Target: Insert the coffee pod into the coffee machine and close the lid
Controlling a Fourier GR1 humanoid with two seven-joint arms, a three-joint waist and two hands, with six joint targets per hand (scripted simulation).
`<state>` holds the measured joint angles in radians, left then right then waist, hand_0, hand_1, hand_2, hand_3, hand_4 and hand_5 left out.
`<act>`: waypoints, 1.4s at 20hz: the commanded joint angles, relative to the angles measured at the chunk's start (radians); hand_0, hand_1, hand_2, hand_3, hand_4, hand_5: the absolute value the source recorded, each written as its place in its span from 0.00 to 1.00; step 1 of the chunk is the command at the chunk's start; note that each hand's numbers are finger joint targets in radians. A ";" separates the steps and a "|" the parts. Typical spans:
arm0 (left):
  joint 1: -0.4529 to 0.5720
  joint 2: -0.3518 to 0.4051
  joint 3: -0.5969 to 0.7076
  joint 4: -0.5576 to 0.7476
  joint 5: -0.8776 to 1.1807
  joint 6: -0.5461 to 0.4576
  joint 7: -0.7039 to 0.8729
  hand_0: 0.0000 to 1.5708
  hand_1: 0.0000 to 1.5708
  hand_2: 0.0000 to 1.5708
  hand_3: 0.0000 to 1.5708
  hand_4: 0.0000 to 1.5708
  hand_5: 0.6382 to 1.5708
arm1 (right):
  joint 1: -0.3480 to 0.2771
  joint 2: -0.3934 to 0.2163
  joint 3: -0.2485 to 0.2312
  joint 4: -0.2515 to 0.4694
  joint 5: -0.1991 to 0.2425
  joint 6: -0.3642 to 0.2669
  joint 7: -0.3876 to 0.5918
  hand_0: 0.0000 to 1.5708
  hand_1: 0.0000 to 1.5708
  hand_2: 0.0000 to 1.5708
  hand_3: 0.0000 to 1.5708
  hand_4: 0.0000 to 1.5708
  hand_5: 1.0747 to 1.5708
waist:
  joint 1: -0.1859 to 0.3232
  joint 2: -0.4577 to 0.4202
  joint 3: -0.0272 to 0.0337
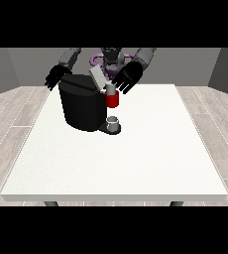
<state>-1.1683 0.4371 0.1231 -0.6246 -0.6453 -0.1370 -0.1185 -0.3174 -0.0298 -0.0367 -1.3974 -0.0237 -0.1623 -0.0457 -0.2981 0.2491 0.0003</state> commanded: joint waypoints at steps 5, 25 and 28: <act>0.037 -0.002 -0.004 0.026 -0.028 0.039 -0.013 0.75 0.75 0.79 0.76 0.31 1.00 | 0.019 -0.015 0.007 -0.041 -0.005 0.013 0.028 0.00 0.00 0.00 0.00 0.29 1.00 | -0.014 0.002 -0.0004; 0.000 -0.021 -0.026 0.013 -0.055 -0.011 -0.009 0.67 0.67 0.71 0.60 0.25 1.00 | -0.013 -0.002 -0.027 0.015 -0.005 -0.031 0.007 0.00 0.00 0.00 0.00 0.28 1.00 | 0.031 0.009 -0.0001; 0.010 -0.038 -0.026 0.007 -0.062 0.029 -0.017 0.67 0.67 0.72 0.61 0.23 1.00 | -0.016 -0.002 -0.026 0.018 -0.016 -0.012 -0.021 0.00 0.00 0.00 0.00 0.30 1.00 | 0.031 0.031 0.0000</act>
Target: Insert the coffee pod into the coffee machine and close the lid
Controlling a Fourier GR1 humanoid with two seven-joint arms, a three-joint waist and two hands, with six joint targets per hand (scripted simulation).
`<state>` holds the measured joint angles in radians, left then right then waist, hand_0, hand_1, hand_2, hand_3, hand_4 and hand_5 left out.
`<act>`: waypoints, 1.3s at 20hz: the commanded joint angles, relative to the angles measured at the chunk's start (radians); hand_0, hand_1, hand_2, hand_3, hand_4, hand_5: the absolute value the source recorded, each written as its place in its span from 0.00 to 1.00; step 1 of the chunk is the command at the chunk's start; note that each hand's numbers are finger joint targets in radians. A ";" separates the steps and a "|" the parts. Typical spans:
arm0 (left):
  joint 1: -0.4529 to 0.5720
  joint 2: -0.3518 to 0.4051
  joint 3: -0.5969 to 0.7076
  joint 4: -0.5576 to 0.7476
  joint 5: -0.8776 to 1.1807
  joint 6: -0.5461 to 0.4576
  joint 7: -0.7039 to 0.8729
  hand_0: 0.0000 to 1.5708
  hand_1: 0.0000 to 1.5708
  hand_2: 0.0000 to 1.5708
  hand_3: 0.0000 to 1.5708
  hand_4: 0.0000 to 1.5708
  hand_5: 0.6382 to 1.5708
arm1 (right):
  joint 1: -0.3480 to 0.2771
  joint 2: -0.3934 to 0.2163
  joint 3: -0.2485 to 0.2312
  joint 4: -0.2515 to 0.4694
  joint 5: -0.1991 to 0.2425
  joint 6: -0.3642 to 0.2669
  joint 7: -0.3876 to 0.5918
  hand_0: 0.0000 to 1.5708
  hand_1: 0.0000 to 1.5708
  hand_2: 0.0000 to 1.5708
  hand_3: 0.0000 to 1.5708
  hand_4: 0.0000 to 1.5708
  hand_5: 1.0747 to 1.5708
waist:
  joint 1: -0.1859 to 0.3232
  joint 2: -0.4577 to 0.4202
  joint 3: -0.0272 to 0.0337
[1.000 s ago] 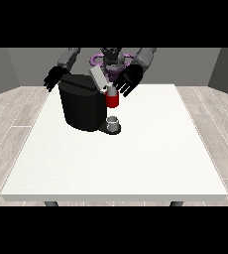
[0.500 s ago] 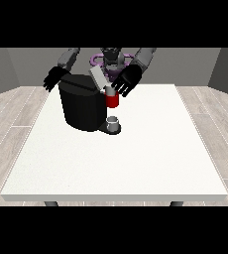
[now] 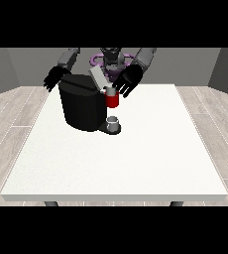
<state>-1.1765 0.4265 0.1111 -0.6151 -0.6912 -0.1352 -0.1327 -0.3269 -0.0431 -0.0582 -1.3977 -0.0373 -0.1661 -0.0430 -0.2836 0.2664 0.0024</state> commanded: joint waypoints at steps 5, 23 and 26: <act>-0.010 0.055 0.011 0.007 -0.007 -0.019 -0.057 0.65 0.65 0.69 0.58 0.23 1.00 | 0.003 0.003 0.007 0.011 0.016 -0.003 -0.055 0.00 0.00 0.00 0.00 0.30 1.00 | 0.011 0.043 -0.0023; 0.047 0.032 -0.050 -0.004 -0.064 -0.126 -0.059 0.00 0.00 0.00 0.00 0.00 1.00 | 0.057 0.001 -0.024 0.068 -0.002 -0.016 -0.036 0.00 0.00 0.00 0.00 0.26 1.00 | 0.065 -0.093 -0.0024; 0.055 -0.027 -0.054 -0.031 -0.067 -0.098 -0.019 0.00 0.00 0.00 0.00 0.00 1.00 | 0.048 0.025 -0.041 0.108 -0.019 -0.028 -0.080 0.00 0.00 0.00 0.00 0.24 1.00 | 0.084 -0.101 -0.0021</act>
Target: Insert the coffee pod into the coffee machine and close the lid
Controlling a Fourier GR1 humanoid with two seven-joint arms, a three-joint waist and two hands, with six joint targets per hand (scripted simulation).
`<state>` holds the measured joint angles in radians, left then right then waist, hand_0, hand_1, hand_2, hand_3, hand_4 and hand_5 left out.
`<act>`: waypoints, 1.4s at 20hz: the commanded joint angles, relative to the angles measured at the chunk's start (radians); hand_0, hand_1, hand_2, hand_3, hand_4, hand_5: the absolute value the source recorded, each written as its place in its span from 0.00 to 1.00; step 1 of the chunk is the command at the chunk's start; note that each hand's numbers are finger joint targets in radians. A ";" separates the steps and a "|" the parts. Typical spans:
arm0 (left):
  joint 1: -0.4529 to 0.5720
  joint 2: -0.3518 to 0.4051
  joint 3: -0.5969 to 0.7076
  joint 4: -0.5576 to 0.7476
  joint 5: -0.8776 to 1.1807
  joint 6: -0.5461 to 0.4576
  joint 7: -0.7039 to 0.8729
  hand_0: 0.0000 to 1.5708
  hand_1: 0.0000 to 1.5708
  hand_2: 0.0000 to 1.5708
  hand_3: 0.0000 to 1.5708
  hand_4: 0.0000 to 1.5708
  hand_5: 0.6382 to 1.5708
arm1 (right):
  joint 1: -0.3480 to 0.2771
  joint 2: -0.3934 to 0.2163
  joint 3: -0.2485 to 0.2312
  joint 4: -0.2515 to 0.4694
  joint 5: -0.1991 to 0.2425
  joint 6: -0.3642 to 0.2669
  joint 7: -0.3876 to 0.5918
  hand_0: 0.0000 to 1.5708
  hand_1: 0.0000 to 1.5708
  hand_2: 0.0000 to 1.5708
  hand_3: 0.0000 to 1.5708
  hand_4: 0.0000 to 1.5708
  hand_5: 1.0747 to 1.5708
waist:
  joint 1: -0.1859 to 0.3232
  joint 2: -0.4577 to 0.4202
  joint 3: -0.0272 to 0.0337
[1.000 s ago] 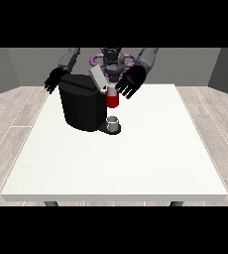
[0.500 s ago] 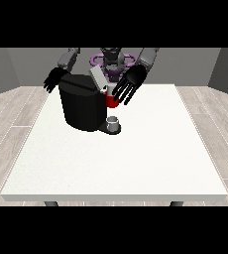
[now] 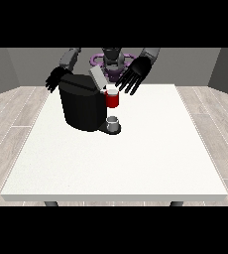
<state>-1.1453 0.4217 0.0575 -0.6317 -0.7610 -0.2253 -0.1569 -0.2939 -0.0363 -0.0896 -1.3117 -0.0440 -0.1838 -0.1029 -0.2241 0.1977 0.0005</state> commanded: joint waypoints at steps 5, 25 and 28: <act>0.138 -0.077 0.044 -0.023 0.061 0.019 -0.008 0.00 0.00 0.00 0.00 0.00 1.00 | 0.095 -0.036 -0.030 0.000 -0.038 0.045 0.009 0.00 0.00 0.00 0.00 0.28 1.00 | 0.043 -0.132 -0.0006; 0.528 -0.314 0.328 -0.066 0.495 -0.052 -0.076 0.00 0.00 0.00 0.00 0.00 1.00 | 0.161 -0.140 0.015 -0.152 -0.044 0.169 0.126 0.00 0.00 0.00 0.00 0.00 1.00 | 0.259 -0.461 -0.0007; 0.569 -0.329 0.316 -0.102 0.511 -0.052 -0.072 0.00 0.00 0.00 0.00 0.00 1.00 | 0.108 -0.136 0.023 -0.209 -0.070 0.179 0.201 0.00 0.00 0.00 0.00 0.00 1.00 | 0.252 -0.449 -0.0008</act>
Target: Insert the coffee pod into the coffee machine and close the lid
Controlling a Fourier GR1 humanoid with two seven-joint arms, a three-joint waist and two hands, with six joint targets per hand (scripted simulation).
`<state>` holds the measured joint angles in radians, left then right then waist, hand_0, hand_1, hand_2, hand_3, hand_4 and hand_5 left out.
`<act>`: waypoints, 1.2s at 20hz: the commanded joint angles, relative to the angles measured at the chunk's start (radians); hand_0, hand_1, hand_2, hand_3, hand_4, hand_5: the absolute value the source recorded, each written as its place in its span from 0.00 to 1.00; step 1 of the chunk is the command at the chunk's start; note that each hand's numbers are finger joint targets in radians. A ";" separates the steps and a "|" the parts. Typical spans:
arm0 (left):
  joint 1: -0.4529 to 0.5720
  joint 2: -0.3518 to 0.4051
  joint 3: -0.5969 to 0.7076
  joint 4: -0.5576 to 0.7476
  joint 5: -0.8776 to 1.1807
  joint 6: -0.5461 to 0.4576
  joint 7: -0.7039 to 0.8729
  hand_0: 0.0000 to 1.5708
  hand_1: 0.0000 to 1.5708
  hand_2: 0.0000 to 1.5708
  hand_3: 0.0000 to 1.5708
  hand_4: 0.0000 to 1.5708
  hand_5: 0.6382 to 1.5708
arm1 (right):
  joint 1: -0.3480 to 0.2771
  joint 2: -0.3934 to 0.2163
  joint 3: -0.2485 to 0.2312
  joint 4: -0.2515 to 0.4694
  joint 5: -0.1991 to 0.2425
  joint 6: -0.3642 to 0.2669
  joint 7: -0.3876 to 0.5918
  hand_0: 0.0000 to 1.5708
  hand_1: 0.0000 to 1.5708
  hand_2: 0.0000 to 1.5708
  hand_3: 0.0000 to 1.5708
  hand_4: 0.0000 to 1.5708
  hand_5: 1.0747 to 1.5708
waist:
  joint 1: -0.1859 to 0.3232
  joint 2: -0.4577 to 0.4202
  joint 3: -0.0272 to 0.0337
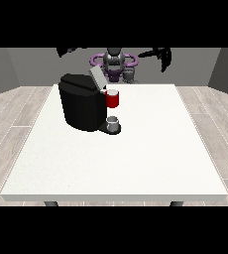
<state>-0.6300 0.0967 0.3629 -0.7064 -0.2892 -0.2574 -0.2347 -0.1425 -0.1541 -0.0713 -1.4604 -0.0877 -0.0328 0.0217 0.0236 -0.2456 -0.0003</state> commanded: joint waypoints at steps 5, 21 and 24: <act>0.104 -0.056 -0.009 -0.102 0.089 -0.050 0.009 0.00 0.00 0.00 0.00 0.09 1.00 | -0.074 -0.009 0.041 -0.015 0.029 0.028 0.029 0.00 0.00 0.00 0.00 0.00 1.00 | 0.086 0.034 0.0003; 0.271 -0.079 -0.096 -0.451 0.241 -0.050 0.075 0.00 0.00 0.00 0.00 0.00 1.00 | -0.229 -0.047 -0.037 0.163 0.011 0.108 -0.054 0.00 0.00 0.00 0.00 0.00 1.00 | 0.138 0.205 0.0006; 0.304 -0.096 -0.174 -0.542 0.265 0.004 0.157 0.00 0.00 0.00 0.00 0.00 1.00 | -0.279 -0.033 -0.059 0.231 -0.007 0.101 -0.031 0.00 0.00 0.00 0.00 0.00 1.00 | 0.146 0.191 0.0007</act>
<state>-0.3608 0.0125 0.2476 -1.1561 -0.0583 -0.2840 -0.1243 -0.3879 -0.1740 -0.0854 -1.3121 -0.0688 0.0469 0.0279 0.1538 -0.0789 0.0000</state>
